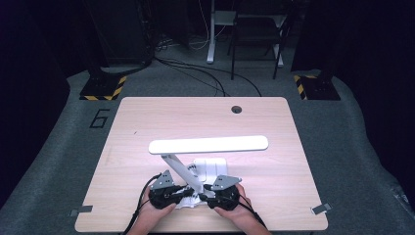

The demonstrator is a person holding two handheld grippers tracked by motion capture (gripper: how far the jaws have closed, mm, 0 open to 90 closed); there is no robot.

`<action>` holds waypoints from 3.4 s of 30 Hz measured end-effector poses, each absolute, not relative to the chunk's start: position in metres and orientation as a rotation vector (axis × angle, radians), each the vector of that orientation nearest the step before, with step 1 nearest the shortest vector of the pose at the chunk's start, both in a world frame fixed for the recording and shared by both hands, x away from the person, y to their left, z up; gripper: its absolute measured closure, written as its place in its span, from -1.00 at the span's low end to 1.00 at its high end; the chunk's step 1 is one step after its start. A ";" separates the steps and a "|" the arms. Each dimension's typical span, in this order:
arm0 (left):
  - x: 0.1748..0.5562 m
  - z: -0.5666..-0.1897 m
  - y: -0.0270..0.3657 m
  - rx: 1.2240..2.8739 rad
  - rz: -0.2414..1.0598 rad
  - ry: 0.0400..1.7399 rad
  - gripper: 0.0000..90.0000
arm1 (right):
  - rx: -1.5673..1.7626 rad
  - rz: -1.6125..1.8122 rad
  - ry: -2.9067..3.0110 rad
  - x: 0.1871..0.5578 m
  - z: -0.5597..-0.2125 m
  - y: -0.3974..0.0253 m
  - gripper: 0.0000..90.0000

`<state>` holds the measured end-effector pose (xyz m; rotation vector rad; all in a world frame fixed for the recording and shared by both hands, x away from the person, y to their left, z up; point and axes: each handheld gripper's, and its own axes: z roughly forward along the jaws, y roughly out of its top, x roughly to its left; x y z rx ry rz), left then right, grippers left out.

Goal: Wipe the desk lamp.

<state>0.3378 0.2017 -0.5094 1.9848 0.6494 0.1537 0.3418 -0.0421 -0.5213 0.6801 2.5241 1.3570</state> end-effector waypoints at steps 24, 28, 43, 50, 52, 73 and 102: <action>0.330 -0.486 0.218 1.905 0.170 0.602 0.79 | 0.698 1.354 2.519 0.342 -0.521 -0.040 0.28; 0.330 -0.480 0.222 1.900 0.183 0.590 0.79 | 0.691 1.355 2.519 0.342 -0.521 -0.040 0.28; 0.325 -0.450 0.235 1.858 0.240 0.541 0.78 | 0.683 1.361 2.512 0.343 -0.521 -0.041 0.28; 0.326 -0.438 0.239 1.848 0.246 0.534 0.78 | 0.664 1.355 2.522 0.343 -0.521 -0.042 0.29; 0.326 -0.434 0.240 1.846 0.248 0.535 0.78 | 0.664 1.355 2.523 0.343 -0.521 -0.042 0.29; 0.320 -0.388 0.250 1.891 0.285 0.515 0.78 | 0.676 1.357 2.522 0.343 -0.521 -0.041 0.29; 0.315 -0.354 0.257 1.898 0.322 0.510 0.78 | 0.697 1.363 2.525 0.342 -0.522 -0.041 0.28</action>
